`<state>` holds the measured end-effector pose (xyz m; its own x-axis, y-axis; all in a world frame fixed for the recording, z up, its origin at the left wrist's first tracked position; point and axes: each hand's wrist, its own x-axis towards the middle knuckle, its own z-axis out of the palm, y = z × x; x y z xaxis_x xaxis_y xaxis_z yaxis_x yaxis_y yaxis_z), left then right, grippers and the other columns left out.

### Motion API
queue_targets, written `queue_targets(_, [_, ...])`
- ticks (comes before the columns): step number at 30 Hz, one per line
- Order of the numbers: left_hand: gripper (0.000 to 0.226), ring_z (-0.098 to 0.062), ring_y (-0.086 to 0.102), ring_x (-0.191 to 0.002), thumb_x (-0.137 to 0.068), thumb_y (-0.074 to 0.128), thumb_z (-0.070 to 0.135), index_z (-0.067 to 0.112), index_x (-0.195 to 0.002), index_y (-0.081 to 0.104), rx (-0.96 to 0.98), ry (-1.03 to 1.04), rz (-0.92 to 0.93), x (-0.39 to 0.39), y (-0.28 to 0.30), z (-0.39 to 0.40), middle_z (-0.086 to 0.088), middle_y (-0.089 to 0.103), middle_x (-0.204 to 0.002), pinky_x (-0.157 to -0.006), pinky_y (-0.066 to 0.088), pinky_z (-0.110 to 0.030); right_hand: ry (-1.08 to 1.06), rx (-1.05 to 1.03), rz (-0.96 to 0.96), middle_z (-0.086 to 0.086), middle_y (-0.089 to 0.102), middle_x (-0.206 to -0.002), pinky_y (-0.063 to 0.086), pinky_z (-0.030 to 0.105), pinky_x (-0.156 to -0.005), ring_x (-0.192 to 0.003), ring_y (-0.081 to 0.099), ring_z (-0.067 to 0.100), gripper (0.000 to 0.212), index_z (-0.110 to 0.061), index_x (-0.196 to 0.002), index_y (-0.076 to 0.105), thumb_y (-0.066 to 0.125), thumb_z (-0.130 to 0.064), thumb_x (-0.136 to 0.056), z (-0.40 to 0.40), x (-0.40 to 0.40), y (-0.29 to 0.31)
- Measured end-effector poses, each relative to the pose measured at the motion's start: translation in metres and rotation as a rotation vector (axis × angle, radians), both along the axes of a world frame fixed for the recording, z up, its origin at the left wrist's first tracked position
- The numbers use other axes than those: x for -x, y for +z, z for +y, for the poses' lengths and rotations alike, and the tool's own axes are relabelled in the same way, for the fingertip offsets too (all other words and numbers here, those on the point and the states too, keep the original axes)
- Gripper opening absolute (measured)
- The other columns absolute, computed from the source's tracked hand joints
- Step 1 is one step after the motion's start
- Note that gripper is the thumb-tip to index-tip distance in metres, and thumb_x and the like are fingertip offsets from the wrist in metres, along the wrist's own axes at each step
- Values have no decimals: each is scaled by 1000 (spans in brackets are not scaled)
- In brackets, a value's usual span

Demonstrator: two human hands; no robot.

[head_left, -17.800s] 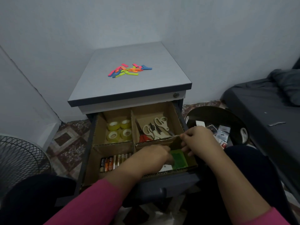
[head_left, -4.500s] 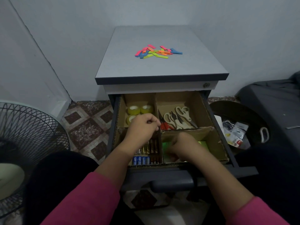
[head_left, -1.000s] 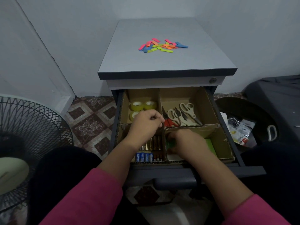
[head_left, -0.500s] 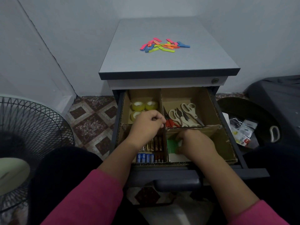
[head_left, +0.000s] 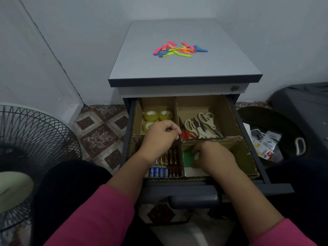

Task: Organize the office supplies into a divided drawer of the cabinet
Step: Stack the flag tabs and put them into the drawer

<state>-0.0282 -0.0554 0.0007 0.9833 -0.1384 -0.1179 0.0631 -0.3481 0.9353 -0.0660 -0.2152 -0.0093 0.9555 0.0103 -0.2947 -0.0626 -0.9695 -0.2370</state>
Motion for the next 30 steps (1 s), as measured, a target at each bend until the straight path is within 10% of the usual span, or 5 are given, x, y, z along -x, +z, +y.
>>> queue_targets(30, [31, -11, 54, -59, -90, 50, 0, 23, -77, 67, 16, 42, -6, 10, 4, -2, 2, 67, -77, -53, 45, -25, -26, -130, -92, -6, 67, -92, 54, 33, -74, -84, 61, 13, 16, -31, -98, 69, 55, -35, -91, 2, 2, 19])
